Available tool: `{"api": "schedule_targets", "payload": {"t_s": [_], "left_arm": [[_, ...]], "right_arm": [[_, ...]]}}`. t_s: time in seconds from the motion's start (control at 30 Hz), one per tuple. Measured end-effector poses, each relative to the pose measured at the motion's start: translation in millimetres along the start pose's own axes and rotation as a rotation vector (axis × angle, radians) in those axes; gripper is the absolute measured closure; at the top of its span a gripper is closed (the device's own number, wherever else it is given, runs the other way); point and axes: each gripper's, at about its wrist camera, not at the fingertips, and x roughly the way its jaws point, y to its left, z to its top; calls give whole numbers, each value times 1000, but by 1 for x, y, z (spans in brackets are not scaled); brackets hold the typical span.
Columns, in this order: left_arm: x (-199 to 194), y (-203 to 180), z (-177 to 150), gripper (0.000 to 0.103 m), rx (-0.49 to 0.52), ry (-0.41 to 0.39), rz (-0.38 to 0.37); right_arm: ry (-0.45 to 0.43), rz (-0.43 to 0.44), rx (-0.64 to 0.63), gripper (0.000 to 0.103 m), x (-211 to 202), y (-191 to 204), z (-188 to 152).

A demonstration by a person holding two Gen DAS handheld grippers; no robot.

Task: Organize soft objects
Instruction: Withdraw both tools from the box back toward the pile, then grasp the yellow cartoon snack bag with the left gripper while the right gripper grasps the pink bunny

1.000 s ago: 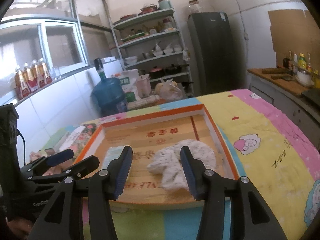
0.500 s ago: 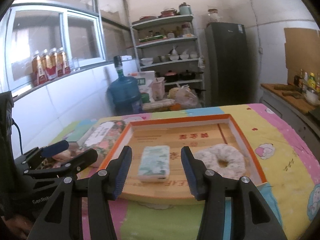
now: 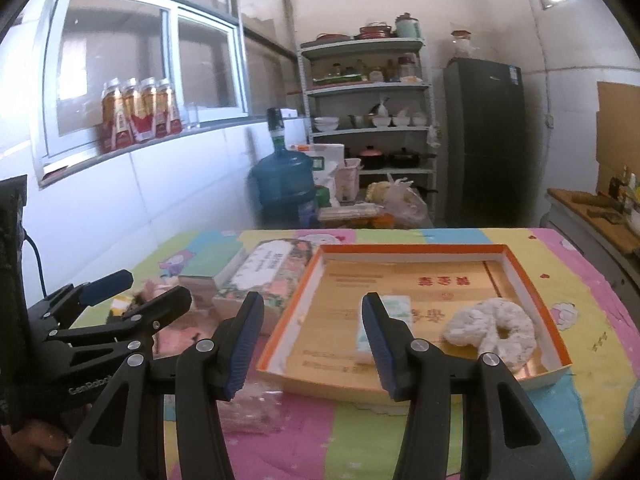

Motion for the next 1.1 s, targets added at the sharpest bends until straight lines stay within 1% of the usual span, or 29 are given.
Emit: {"api": "schedule_targets", "payload": {"t_s": [0.27, 0.5, 0.53, 0.57, 0.6, 0.63, 0.83, 1.1], "left_arm": [[-16, 51, -10, 15, -52, -4, 77], [-30, 85, -26, 15, -66, -13, 142], [-31, 90, -28, 15, -70, -12, 146], [-32, 95, -29, 16, -74, -12, 147], [-34, 99, -30, 15, -79, -13, 148], [-35, 103, -32, 15, -83, -14, 150], [-41, 124, -41, 15, -108, -18, 150], [-34, 148, -56, 15, -142, 21, 164]], "right_arm": [[9, 27, -41, 50, 4, 29, 2], [30, 57, -64, 50, 13, 52, -1], [33, 63, -68, 50, 15, 56, -1], [36, 67, -72, 47, 16, 59, -1], [39, 73, -75, 42, 18, 62, -2], [41, 82, -80, 40, 20, 67, -2], [68, 122, -111, 40, 32, 89, -5], [113, 162, -141, 40, 51, 113, -11]]}}
